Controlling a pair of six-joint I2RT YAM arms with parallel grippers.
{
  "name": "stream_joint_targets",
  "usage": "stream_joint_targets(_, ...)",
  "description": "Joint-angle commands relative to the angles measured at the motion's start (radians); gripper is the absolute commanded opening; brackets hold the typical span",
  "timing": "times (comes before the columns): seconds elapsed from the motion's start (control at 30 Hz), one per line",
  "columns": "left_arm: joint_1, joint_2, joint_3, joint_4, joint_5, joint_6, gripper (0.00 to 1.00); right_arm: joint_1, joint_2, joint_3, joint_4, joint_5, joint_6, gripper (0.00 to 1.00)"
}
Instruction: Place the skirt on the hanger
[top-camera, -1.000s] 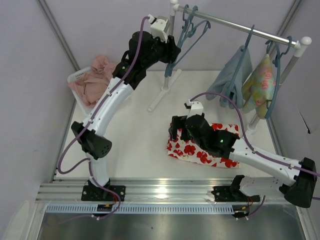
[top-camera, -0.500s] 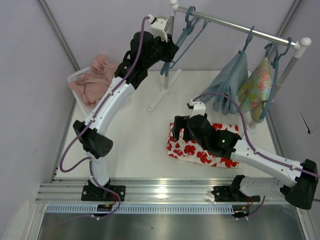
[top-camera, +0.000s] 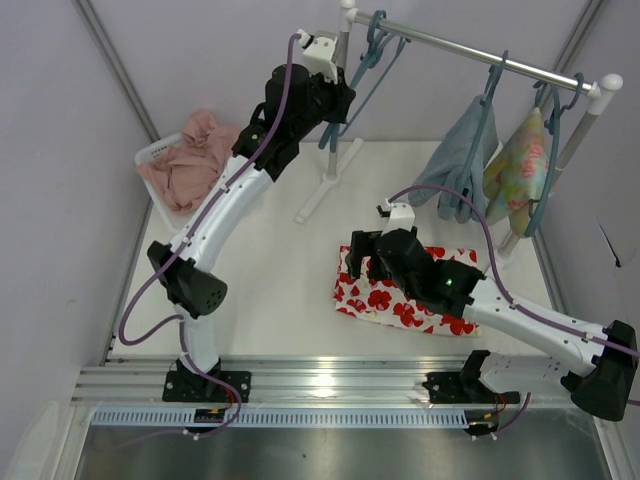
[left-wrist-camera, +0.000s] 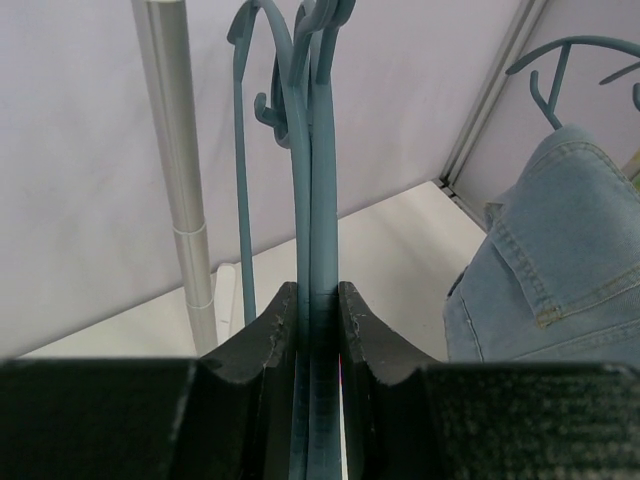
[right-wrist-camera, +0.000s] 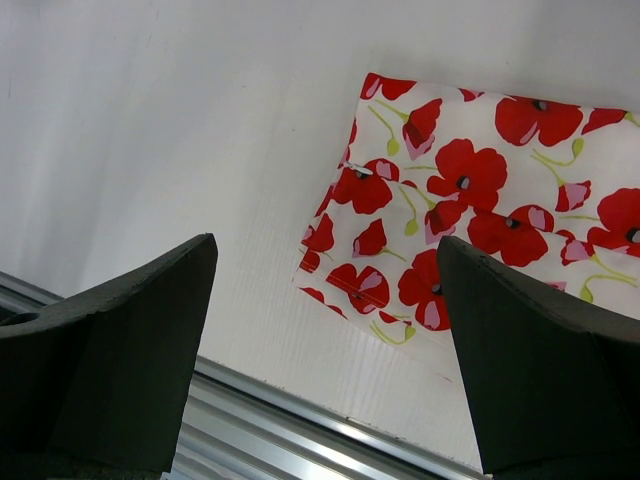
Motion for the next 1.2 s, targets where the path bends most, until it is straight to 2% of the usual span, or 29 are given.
stream_joint_targets(0.0,-0.002,-0.082,0.062,0.027,-0.041,0.034,0.15,-0.009,-0.008,0.006,0.02,0.016,0.014,0.97)
stream_joint_targets(0.23,-0.002,-0.135,0.053,0.038,0.003,0.039,0.15,-0.023,0.018,0.04,0.02,0.025,0.007,0.97)
stream_joint_targets(0.93,-0.002,-0.129,0.06,0.082,0.017,0.059,0.15,-0.026,0.051,0.112,0.002,0.039,0.001,0.97)
stream_joint_targets(1.17,-0.002,-0.18,-0.006,0.203,0.104,0.078,0.14,-0.026,0.015,0.148,-0.004,0.029,-0.013,0.97)
